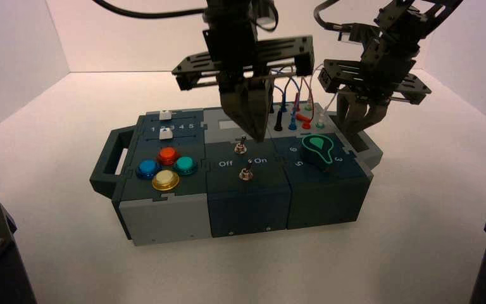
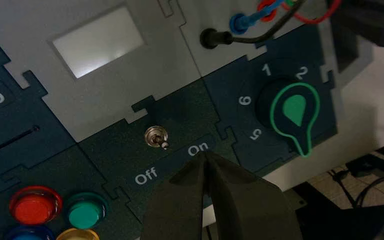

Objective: Flip the top switch off with the left gripper.

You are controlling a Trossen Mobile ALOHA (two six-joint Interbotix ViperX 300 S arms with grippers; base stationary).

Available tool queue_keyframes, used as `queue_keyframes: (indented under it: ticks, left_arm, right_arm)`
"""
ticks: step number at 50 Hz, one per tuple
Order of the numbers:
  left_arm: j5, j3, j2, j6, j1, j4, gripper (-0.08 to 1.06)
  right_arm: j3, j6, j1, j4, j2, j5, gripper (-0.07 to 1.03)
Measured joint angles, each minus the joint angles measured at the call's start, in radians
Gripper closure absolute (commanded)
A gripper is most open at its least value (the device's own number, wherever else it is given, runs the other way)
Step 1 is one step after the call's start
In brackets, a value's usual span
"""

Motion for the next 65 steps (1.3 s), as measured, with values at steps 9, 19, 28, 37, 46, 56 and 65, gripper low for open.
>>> queue_keyframes:
  ticks: [9,19,28,37,46,56,65]
  left_arm:
    - [-0.006,-0.005,0.006,0.0,0.008,0.003,1.01]
    - [-0.009,-0.008,0.006,0.0,0.035,0.017,1.01]
    - [-0.011,-0.008,0.014,0.0,0.038,0.018,1.01]
    - [-0.011,-0.008,0.026,0.0,0.038,0.017,1.01]
    - [-0.014,-0.008,0.031,0.0,0.038,0.023,1.01]
    - [-0.018,-0.002,0.031,0.0,0.051,0.029,1.01]
    - [-0.032,0.028,0.015,0.0,0.063,0.029,1.01]
  right_arm:
    - [0.0,0.0,0.0,-0.002,0.0,-0.002,0.99]
    - [0.0,-0.003,0.002,-0.002,0.0,-0.003,0.99]
    - [0.0,-0.005,0.002,-0.003,0.0,-0.005,0.99]
    - [0.0,-0.005,0.0,-0.003,0.0,-0.006,0.99]
    - [0.0,-0.005,0.002,-0.003,0.0,-0.006,0.99]
    - [0.0,-0.006,0.002,-0.003,0.0,-0.006,0.99]
    - [0.0,-0.005,0.003,-0.003,0.0,-0.008,0.99]
